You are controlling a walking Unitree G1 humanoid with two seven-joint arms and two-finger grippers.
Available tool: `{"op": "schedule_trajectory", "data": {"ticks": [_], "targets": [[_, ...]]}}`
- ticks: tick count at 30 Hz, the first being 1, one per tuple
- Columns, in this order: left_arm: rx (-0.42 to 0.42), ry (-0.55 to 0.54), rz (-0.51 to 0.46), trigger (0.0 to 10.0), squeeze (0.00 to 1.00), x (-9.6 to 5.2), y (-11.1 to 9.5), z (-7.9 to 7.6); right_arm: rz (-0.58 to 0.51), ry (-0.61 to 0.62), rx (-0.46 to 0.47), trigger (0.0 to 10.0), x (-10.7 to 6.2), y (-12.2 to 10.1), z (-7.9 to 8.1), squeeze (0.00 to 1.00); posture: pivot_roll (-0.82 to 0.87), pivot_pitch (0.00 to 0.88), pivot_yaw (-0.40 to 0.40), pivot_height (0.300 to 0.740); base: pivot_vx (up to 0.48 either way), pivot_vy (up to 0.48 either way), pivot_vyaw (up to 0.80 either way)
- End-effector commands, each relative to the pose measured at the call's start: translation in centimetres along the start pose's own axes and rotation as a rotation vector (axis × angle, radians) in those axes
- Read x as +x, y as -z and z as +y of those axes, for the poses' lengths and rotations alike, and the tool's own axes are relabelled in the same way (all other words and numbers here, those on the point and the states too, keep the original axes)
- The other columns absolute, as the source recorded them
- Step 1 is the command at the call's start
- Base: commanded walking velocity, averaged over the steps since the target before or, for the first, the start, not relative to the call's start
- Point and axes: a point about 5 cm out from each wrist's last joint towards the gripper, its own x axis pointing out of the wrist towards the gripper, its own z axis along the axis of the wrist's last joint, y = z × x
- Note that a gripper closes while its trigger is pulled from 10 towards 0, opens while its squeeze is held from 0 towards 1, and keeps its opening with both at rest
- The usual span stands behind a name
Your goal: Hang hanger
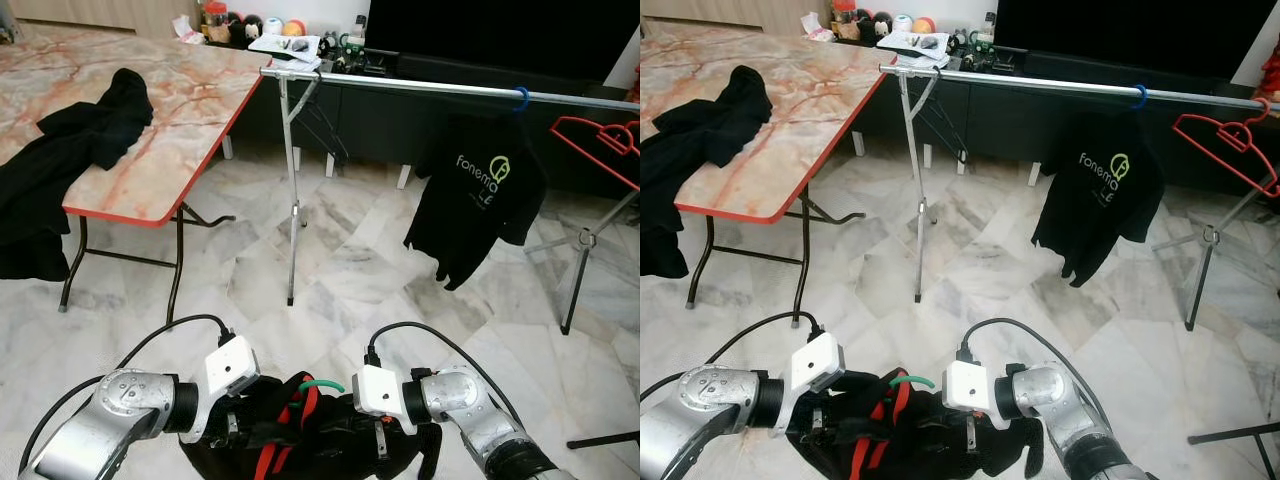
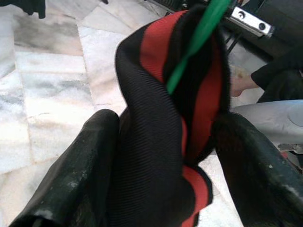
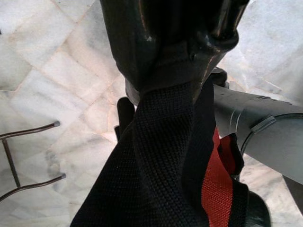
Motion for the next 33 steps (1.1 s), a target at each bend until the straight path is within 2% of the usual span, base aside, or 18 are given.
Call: {"op": "schedule_trajectory", "data": {"ticks": [1,6,21,22,23,24,25,26,27,33], "targets": [[0.000,0.025,0.001,10.0,0.00,0.3,-0.1,-0.4,-0.011,0.008,-0.031,0.0,0.1,-0.4,-0.2,0.00,0.10,0.070,-0.053,0.740,0.000,0.000,0.00],[-0.007,0.014,-0.006,10.0,0.00,0.8,-0.2,-0.5,-0.018,0.016,-0.032,0.0,0.3,-0.6,-0.3,0.00,0.10,0.071,-0.053,0.740,0.000,0.000,0.00],[-0.064,-0.078,-0.073,10.0,0.00,0.8,-0.3,0.1,-0.077,-0.023,-0.022,0.0,0.9,-1.4,-0.1,0.00,0.11,0.093,-0.057,0.740,0.000,0.000,0.00],[-0.070,-0.081,-0.077,7.6,0.00,0.8,-0.3,0.2,-0.077,-0.023,-0.022,0.0,0.9,-1.4,-0.1,0.00,0.11,0.098,-0.059,0.740,0.000,0.000,0.00],[-0.073,-0.083,-0.080,4.0,0.00,0.9,-0.3,0.2,-0.078,-0.023,-0.021,0.0,0.9,-1.4,-0.1,0.00,0.11,0.099,-0.059,0.740,0.000,0.000,0.00],[-0.074,-0.084,-0.082,4.0,0.00,0.9,-0.3,0.2,-0.078,-0.022,-0.021,0.0,0.9,-1.4,-0.1,0.00,0.11,0.099,-0.059,0.740,0.000,0.000,0.00],[-0.076,-0.086,-0.084,2.4,0.00,0.9,-0.4,0.2,-0.078,-0.022,-0.021,0.0,0.9,-1.4,-0.1,0.00,0.11,0.101,-0.060,0.740,0.000,0.000,0.00],[-0.077,-0.088,-0.085,2.4,0.00,0.9,-0.4,0.3,-0.078,-0.022,-0.021,0.0,0.9,-1.4,-0.1,0.00,0.11,0.101,-0.060,0.740,0.000,0.000,0.00],[-0.080,-0.092,-0.088,0.0,0.00,0.9,-0.4,0.3,-0.079,-0.022,-0.020,0.0,0.9,-1.4,-0.1,0.00,0.11,0.103,-0.061,0.740,0.000,0.000,0.00],[-0.088,-0.101,-0.094,0.0,0.00,0.8,-0.4,0.4,-0.079,-0.017,-0.018,0.0,0.8,-1.5,-0.2,0.00,0.11,0.109,-0.062,0.740,0.000,0.000,0.00]]}}
